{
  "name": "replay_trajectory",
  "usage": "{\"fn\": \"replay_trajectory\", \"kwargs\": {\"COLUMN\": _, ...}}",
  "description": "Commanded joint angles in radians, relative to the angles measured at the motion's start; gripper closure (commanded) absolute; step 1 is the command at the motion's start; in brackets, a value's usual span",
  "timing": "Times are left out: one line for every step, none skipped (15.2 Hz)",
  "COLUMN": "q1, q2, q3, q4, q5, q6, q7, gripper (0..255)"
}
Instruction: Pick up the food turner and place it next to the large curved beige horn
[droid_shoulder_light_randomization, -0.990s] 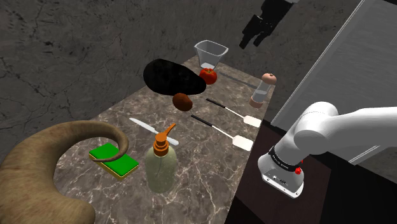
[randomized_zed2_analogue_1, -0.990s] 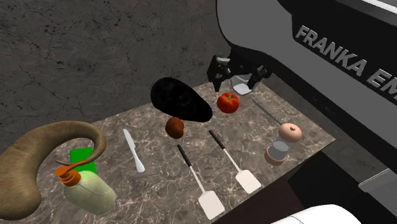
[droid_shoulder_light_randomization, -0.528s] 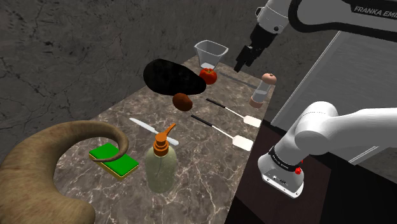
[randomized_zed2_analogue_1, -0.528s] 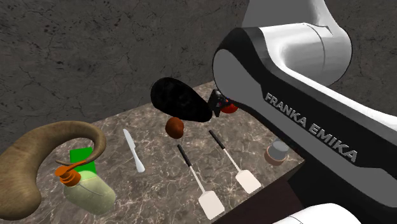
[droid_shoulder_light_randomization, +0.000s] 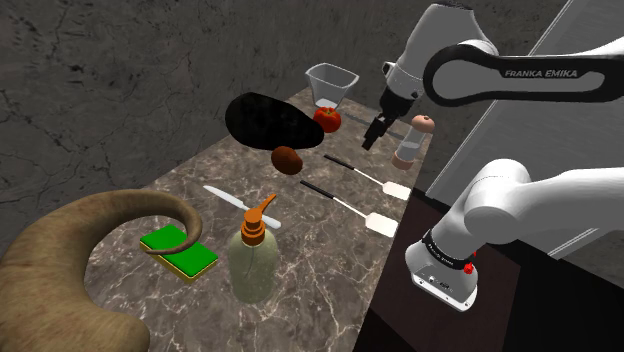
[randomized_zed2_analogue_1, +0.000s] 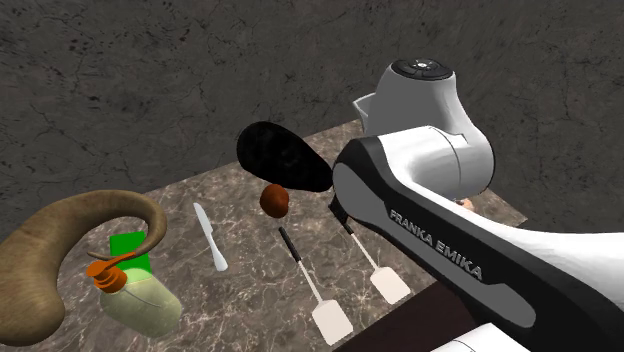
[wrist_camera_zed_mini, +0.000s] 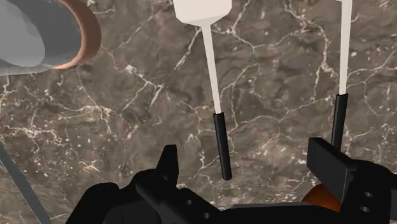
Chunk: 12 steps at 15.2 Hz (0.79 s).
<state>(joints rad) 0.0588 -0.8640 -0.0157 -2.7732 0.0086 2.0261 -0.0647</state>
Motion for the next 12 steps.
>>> {"fn": "replay_trajectory", "kwargs": {"q1": 0.002, "q2": 0.013, "q3": -0.013, "q4": -0.057, "q5": -0.013, "q6": 0.054, "q7": -0.034, "gripper": 0}}
{"fn": "replay_trajectory", "kwargs": {"q1": 0.003, "q2": 0.023, "q3": -0.018, "q4": -0.083, "q5": -0.019, "q6": 0.081, "q7": -0.049, "gripper": 0}}
{"fn": "replay_trajectory", "kwargs": {"q1": 0.003, "q2": 0.035, "q3": -0.024, "q4": -0.108, "q5": -0.025, "q6": 0.109, "q7": -0.064, "gripper": 0}}
{"fn": "replay_trajectory", "kwargs": {"q1": 0.003, "q2": 0.049, "q3": -0.030, "q4": -0.132, "q5": -0.032, "q6": 0.138, "q7": -0.079, "gripper": 0}}
{"fn": "replay_trajectory", "kwargs": {"q1": 0.003, "q2": 0.065, "q3": -0.035, "q4": -0.154, "q5": -0.039, "q6": 0.167, "q7": -0.093, "gripper": 0}}
{"fn": "replay_trajectory", "kwargs": {"q1": 0.003, "q2": 0.075, "q3": -0.036, "q4": -0.162, "q5": -0.039, "q6": 0.186, "q7": -0.093, "gripper": 0}}
{"fn": "replay_trajectory", "kwargs": {"q1": 0.003, "q2": 0.086, "q3": -0.036, "q4": -0.171, "q5": -0.039, "q6": 0.206, "q7": -0.093, "gripper": 0}}
{"fn": "replay_trajectory", "kwargs": {"q1": 0.004, "q2": 0.098, "q3": -0.037, "q4": -0.179, "q5": -0.040, "q6": 0.225, "q7": -0.093, "gripper": 0}}
{"fn": "replay_trajectory", "kwargs": {"q1": 0.004, "q2": 0.110, "q3": -0.037, "q4": -0.186, "q5": -0.040, "q6": 0.245, "q7": -0.094, "gripper": 0}}
{"fn": "replay_trajectory", "kwargs": {"q1": 0.004, "q2": 0.123, "q3": -0.038, "q4": -0.194, "q5": -0.040, "q6": 0.266, "q7": -0.094, "gripper": 0}}
{"fn": "replay_trajectory", "kwargs": {"q1": 0.004, "q2": 0.137, "q3": -0.038, "q4": -0.201, "q5": -0.040, "q6": 0.286, "q7": -0.094, "gripper": 0}}
{"fn": "replay_trajectory", "kwargs": {"q1": 0.004, "q2": 0.151, "q3": -0.039, "q4": -0.208, "q5": -0.041, "q6": 0.307, "q7": -0.094, "gripper": 0}}
